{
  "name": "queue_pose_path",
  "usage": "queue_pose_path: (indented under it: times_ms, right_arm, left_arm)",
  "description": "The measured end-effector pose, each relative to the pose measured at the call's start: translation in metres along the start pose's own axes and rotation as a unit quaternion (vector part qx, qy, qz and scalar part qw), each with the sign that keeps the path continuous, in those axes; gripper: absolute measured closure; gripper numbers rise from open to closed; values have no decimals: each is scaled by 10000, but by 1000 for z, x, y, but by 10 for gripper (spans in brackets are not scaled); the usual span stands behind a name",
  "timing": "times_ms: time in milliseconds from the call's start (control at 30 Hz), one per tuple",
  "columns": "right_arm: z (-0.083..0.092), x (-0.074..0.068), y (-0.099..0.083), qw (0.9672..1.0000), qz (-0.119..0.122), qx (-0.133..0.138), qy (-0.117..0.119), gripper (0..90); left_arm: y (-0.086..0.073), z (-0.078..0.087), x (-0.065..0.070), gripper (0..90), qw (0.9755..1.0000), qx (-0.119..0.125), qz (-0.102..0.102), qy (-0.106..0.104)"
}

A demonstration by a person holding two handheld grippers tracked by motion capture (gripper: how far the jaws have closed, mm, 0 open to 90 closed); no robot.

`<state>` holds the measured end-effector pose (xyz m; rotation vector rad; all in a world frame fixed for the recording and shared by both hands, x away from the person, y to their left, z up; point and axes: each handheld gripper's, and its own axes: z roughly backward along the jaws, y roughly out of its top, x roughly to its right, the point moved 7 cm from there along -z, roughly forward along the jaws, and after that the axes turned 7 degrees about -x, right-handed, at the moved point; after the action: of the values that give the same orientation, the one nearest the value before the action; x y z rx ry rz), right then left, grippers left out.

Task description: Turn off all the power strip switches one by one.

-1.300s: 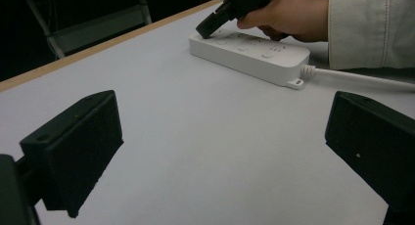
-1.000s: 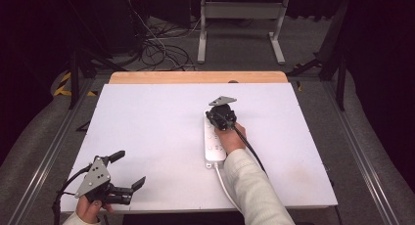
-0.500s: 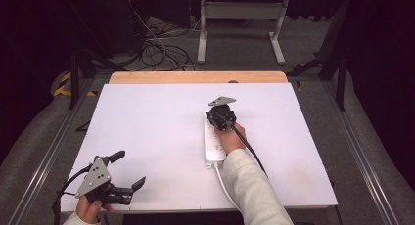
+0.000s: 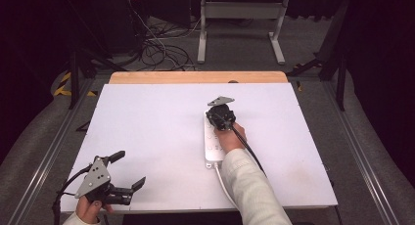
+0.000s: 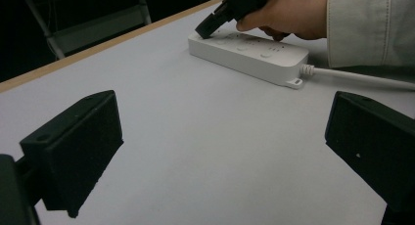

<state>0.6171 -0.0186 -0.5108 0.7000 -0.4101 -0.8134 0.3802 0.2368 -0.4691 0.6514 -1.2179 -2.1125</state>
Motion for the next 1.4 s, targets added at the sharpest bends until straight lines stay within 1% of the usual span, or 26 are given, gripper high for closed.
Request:
queue_pose_path:
  times_ms: [100,167,200,233,267,300,333,367,433,467,500,567,600,667,700,733,800,867,967,1033,1067,1133,1200,1267,1333,1400]
  right_arm:
    - [0,0,0,10000,-15,17,11,900]
    - [1,0,1,9999,74,-50,50,900]
    - [5,-1,3,9999,130,23,-18,900]
    - [6,-3,5,9998,186,60,-19,900]
    - [10,-5,7,9996,205,173,-28,900]
    - [14,-6,11,9992,203,340,-4,900]
    - [18,-9,15,9986,167,485,99,900]
    - [23,-11,19,9979,187,592,185,900]
    - [32,-15,25,9972,348,628,218,900]
    - [38,-16,26,9967,388,657,267,900]
    - [43,-17,28,9962,421,708,289,900]
    - [54,-16,29,9955,408,784,328,900]
    - [59,-16,29,9953,409,818,334,900]
    - [66,-15,30,9947,425,860,356,900]
    - [69,-14,30,9945,429,878,371,858]
    - [71,-14,30,9946,427,873,371,850]
    - [74,-14,30,9941,449,902,393,829]
    - [77,-14,31,9937,442,949,408,785]
    - [79,-13,31,9937,372,975,416,643]
    - [81,-12,32,9930,333,1044,447,550]
    - [83,-12,32,9924,347,1074,490,509]
    - [87,-12,32,9914,351,1133,562,472]
    - [92,-12,32,9902,377,1195,624,438]
    - [96,-12,30,9896,393,1197,697,400]
    - [99,-12,29,9886,457,1208,776,365]
    - [102,-12,27,9868,518,1252,890,297]
  left_arm:
    - [0,0,-1,10,10000,17,-30,20]
    - [0,0,-1,10,10000,16,13,-16]
    - [0,0,-2,10,10000,24,6,9]
    - [0,0,-2,10,10000,34,34,1]
    - [0,-1,-2,10,10000,30,26,8]
    - [0,-1,-2,10,10000,4,41,-6]
    - [0,-2,-2,10,10000,0,57,-14]
    - [0,-2,-2,10,10000,7,22,-8]
    - [0,-1,-1,10,10000,12,39,-5]
    - [1,-1,-2,10,10000,20,5,21]
    - [1,-1,-2,10,10000,33,35,16]
    - [1,-1,-2,10,10000,21,17,23]
    - [1,-2,-1,10,10000,17,55,5]
    - [1,-3,-2,10,10000,28,27,21]
    - [1,-3,-1,10,10000,-1,39,5]
    - [1,-4,-1,10,10000,-11,4,12]
    - [1,-4,-1,10,10000,-13,12,6]
    - [1,-4,-2,10,10000,-11,19,2]
    - [1,-4,-3,10,10000,6,36,11]
    - [1,-4,-3,10,10000,4,38,6]
    - [1,-4,-3,10,10000,7,28,5]
    - [1,-4,-2,10,10000,-20,24,-5]
    - [1,-4,-3,10,10000,10,40,3]
    - [1,-4,-2,10,10000,5,60,-8]
    - [1,-4,-3,10,10000,8,38,6]
    - [2,-5,-3,10,10000,-7,28,-1]
